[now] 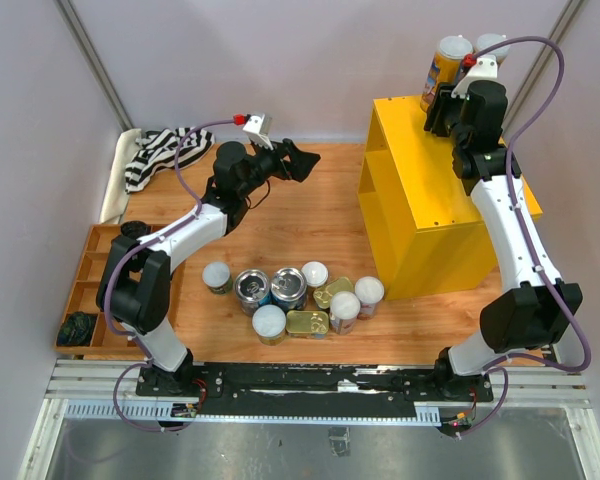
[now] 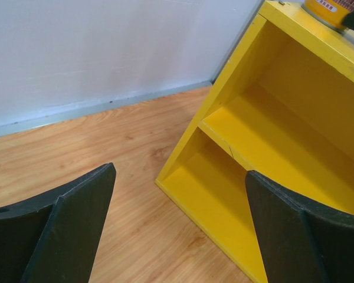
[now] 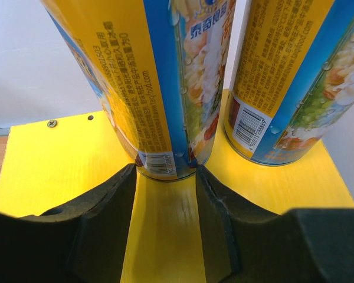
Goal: Place and organize the canned foods onto the counter
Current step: Place the canned food on the counter.
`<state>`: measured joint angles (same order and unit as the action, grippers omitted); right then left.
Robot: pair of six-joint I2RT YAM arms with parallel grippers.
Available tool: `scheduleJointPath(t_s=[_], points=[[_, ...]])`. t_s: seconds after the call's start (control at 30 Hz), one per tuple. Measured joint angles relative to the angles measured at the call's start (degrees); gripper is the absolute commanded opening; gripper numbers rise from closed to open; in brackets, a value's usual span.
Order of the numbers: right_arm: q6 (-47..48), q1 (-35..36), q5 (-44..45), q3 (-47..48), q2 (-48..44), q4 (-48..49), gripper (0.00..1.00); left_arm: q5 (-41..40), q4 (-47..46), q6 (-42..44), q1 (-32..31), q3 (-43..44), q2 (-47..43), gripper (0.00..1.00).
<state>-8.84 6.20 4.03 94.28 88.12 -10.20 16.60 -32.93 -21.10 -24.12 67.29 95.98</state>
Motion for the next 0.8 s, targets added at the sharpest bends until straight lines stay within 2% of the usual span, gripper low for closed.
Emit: scheduleJointPath(t_s=[0.8], points=[[0.0, 0.0, 0.8, 0.1, 0.0, -0.2, 0.45, 0.1, 0.0, 0.0, 0.2, 0.0, 0.0, 0.96]])
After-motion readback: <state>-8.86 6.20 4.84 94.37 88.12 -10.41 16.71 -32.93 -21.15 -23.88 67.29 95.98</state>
